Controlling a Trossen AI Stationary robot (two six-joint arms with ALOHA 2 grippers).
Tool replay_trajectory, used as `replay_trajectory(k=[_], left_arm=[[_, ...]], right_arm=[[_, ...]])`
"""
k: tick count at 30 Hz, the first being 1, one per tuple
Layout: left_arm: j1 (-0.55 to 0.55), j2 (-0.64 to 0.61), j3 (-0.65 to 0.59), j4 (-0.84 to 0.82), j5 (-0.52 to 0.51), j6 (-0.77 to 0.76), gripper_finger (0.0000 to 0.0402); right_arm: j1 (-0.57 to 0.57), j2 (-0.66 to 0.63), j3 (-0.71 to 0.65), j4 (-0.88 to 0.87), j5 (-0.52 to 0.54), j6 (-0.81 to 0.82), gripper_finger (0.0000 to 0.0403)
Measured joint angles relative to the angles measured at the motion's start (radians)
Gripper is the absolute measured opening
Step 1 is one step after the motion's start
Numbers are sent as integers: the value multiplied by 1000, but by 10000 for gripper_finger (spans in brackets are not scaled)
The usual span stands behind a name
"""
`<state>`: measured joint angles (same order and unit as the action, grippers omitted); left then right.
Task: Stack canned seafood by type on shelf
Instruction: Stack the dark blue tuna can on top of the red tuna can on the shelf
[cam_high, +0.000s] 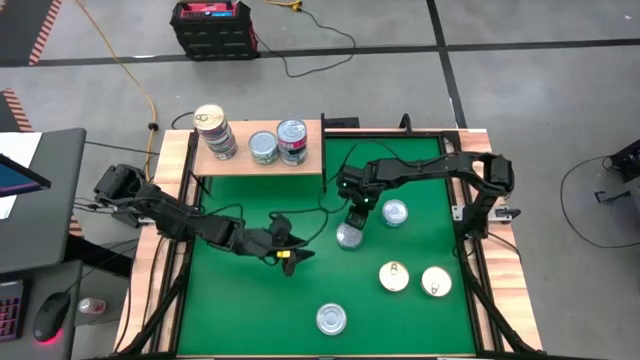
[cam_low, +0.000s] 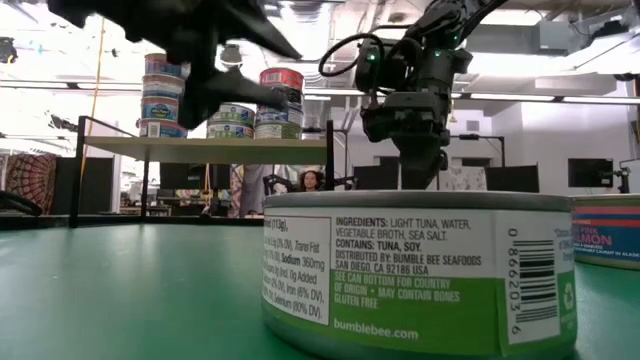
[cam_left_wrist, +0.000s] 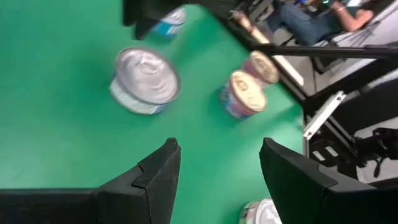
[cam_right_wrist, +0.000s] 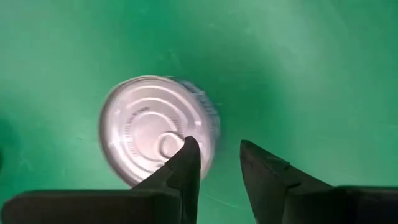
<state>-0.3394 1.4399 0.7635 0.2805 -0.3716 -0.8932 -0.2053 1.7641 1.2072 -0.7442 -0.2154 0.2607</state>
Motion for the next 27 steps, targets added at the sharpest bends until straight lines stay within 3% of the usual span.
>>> replay_trajectory(k=[5, 13, 20, 27], left_arm=[[33, 8, 0, -75, 23, 39, 210], [25, 129, 26, -87, -6, 390, 210], [25, 186, 96, -104, 8, 391, 210], [-6, 89, 103, -96, -25, 378, 210]], right_arm=[[21, 8, 0, 6, 4, -7, 135], [14, 8, 0, 25, 8, -12, 119], [32, 8, -31, 80, 7, 31, 118], [48, 0, -102, 117, -34, 55, 118]])
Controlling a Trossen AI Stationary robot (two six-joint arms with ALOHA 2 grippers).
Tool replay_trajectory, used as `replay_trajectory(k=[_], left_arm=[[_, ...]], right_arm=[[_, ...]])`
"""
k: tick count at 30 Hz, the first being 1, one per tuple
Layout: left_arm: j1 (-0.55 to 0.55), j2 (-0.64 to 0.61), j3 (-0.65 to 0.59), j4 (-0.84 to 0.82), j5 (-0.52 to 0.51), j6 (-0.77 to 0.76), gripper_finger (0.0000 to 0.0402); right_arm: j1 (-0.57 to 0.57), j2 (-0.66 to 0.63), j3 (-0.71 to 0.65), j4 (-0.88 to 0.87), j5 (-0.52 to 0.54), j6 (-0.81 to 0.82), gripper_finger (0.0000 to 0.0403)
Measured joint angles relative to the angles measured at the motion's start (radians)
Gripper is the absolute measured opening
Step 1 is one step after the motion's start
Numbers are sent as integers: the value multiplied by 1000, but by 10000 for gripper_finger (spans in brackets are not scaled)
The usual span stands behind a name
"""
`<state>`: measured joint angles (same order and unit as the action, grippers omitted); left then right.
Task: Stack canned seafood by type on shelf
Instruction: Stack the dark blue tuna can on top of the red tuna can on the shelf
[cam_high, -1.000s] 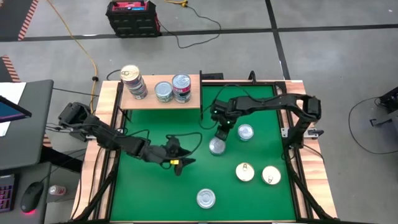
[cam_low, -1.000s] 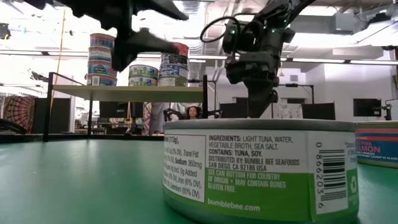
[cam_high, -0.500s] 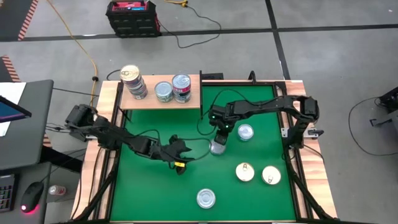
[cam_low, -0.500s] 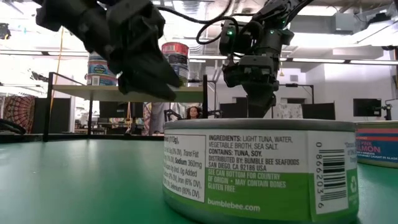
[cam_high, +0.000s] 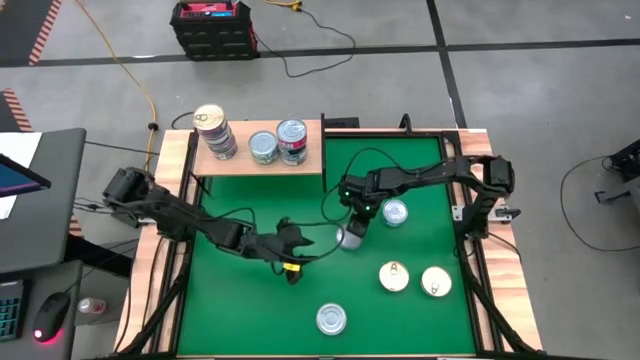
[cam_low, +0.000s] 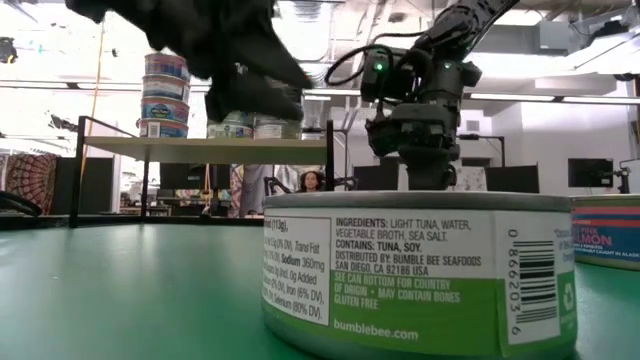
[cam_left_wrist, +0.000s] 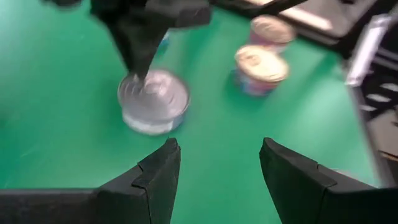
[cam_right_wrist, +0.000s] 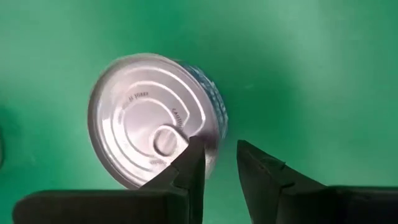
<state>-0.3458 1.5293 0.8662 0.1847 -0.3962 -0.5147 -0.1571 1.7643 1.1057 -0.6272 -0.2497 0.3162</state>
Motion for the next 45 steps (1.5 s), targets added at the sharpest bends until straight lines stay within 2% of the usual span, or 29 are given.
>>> replay_trajectory(k=[7, 16, 25, 28, 33, 38, 42, 45], left_arm=[[-22, -92, 0, 13, 90, 39, 210], [-23, -157, 0, 13, 82, 41, 210], [-23, -156, 0, 11, 76, 43, 210], [-23, -156, 0, 11, 69, 34, 210], [-23, -156, 0, 6, -1, 25, 210], [-21, -156, 0, -14, -116, 12, 210], [-8, -156, 0, -145, -194, -112, 210], [3, -156, 0, -242, -188, -177, 210]], right_arm=[[14, -2, -44, 52, -17, -2, 111], [-40, -2, -80, 41, -14, 15, 13], [-143, -17, -83, -15, 1, -10, 41], [-168, -82, -80, -28, 14, -10, 38], [-157, -207, -66, -35, 102, -30, 39], [-104, -267, -66, 46, 102, -36, 82], [-30, -260, -66, 166, 116, -23, 158], [39, -223, -66, 290, 205, -30, 222]])
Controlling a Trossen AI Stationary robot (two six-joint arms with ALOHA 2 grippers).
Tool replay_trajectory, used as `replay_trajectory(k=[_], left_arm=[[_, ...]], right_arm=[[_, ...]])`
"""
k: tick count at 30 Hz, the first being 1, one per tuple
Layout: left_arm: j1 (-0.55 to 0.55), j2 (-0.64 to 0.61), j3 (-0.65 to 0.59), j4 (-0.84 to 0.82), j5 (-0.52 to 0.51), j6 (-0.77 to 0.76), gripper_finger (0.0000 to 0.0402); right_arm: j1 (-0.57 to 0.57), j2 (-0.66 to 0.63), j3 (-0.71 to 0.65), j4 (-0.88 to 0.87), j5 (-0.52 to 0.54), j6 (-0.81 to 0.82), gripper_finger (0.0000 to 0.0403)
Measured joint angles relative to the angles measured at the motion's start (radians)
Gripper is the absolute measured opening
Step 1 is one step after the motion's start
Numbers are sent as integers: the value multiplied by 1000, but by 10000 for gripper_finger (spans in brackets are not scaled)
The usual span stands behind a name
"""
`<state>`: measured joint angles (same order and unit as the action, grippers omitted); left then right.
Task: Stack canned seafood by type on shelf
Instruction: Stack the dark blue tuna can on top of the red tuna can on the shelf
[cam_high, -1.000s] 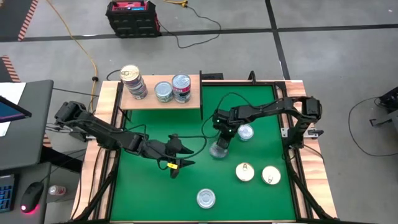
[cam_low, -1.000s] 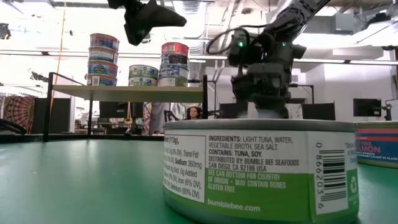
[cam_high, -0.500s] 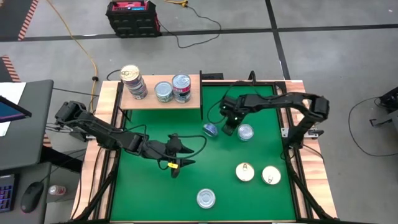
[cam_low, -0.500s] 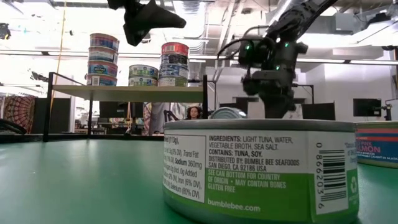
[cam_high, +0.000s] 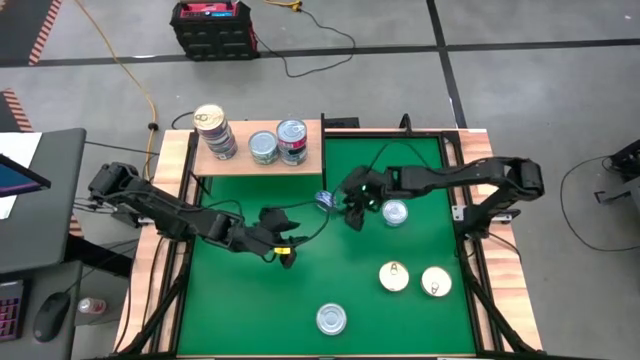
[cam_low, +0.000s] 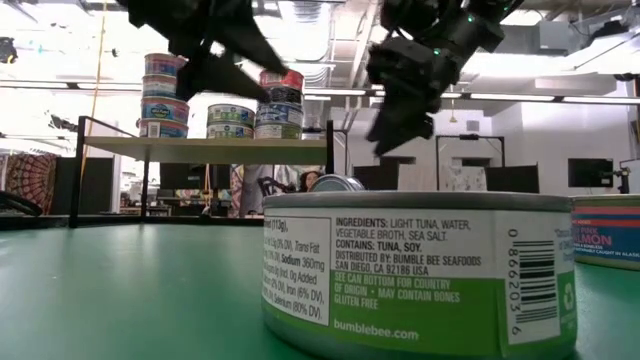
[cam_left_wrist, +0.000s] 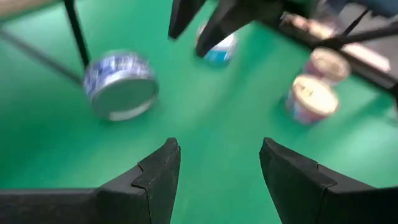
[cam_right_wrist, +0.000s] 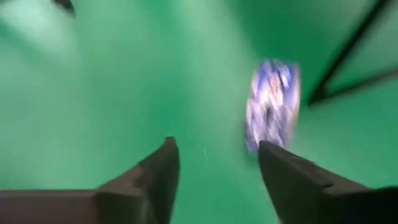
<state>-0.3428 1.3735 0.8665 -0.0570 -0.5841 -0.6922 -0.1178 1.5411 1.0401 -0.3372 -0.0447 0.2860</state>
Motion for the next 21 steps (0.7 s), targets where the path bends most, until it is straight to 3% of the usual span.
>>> replay_trajectory(k=[5, 10, 15, 21], left_arm=[[2, -35, 0, -97, 81, -58, 210], [-24, -116, 0, -197, 94, -77, 210], [-32, -188, 0, -265, 55, -62, 210], [-29, -255, 0, -279, 33, -14, 210]], right_arm=[[49, 71, 0, 126, 156, 1, 304], [52, 87, 0, 112, 223, 24, 349], [52, 129, 0, 175, 259, -29, 358], [50, 220, -1, 259, 260, 19, 348]])
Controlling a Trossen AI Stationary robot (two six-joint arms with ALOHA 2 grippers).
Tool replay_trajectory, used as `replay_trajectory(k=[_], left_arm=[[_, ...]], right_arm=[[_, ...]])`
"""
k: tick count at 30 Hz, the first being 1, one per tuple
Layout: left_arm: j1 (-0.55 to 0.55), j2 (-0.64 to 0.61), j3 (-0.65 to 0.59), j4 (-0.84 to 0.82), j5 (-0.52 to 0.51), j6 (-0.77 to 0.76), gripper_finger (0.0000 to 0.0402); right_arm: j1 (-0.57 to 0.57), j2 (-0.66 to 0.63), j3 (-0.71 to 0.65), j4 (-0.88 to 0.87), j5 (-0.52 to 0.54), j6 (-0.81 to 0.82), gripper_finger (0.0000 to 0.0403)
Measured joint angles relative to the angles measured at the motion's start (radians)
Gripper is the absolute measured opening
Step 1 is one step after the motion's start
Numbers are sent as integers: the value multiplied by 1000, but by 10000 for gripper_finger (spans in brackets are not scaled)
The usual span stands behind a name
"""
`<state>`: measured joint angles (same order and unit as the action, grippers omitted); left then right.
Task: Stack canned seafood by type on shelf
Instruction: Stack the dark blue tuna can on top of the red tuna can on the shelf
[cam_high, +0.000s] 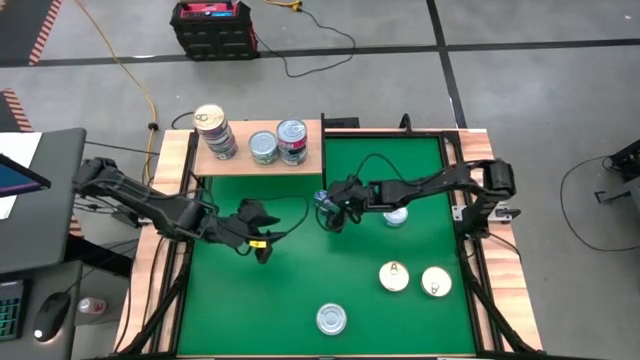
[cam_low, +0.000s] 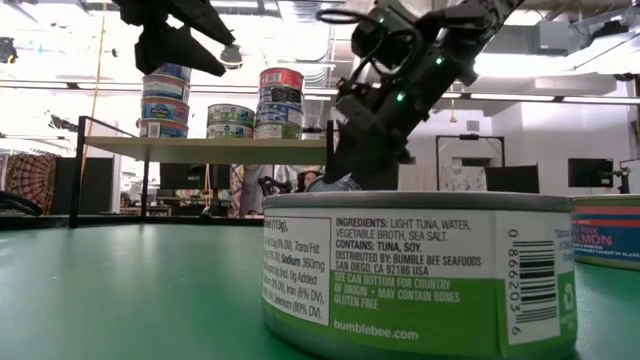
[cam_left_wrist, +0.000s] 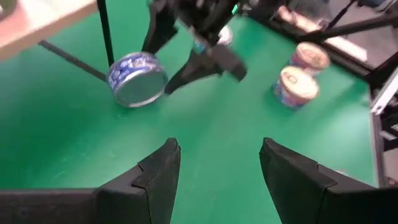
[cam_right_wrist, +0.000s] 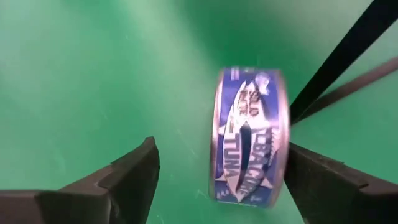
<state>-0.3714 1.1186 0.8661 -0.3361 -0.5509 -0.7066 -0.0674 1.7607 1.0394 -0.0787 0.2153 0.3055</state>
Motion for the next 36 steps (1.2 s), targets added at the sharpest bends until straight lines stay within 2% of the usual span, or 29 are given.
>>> replay_trajectory(k=[5, 10, 14, 20, 23, 25, 28, 30, 33, 36], left_arm=[[-8, -61, 0, -29, 12, 1, 210], [-16, -82, 0, -69, 53, 4, 210], [-16, -80, 0, -67, 57, 60, 210], [-12, -77, 0, -36, 53, 167, 210], [-10, -77, 0, -40, 86, 168, 210], [-10, -77, 0, -40, 132, 152, 210], [-12, -69, 0, -37, 187, 90, 210], [-12, -49, 0, -31, 188, 64, 210], [-11, 14, 0, 11, 154, 56, 210], [-11, 120, 0, 89, 35, -25, 211]], right_arm=[[12, 50, 0, -15, 0, 58, 320], [29, 51, 0, -11, 2, 71, 268], [42, 37, 1, -15, 12, 37, 205], [40, 32, 1, -30, -3, 49, 85], [47, 21, 1, -64, -67, 69, 38], [56, 1, 1, -77, -137, 67, 20], [72, -47, 1, -87, -194, 25, 19], [79, -76, 1, -100, -194, -18, 42], [60, -108, 1, -119, -207, -57, 108], [33, -132, 1, -147, -211, -56, 186]])
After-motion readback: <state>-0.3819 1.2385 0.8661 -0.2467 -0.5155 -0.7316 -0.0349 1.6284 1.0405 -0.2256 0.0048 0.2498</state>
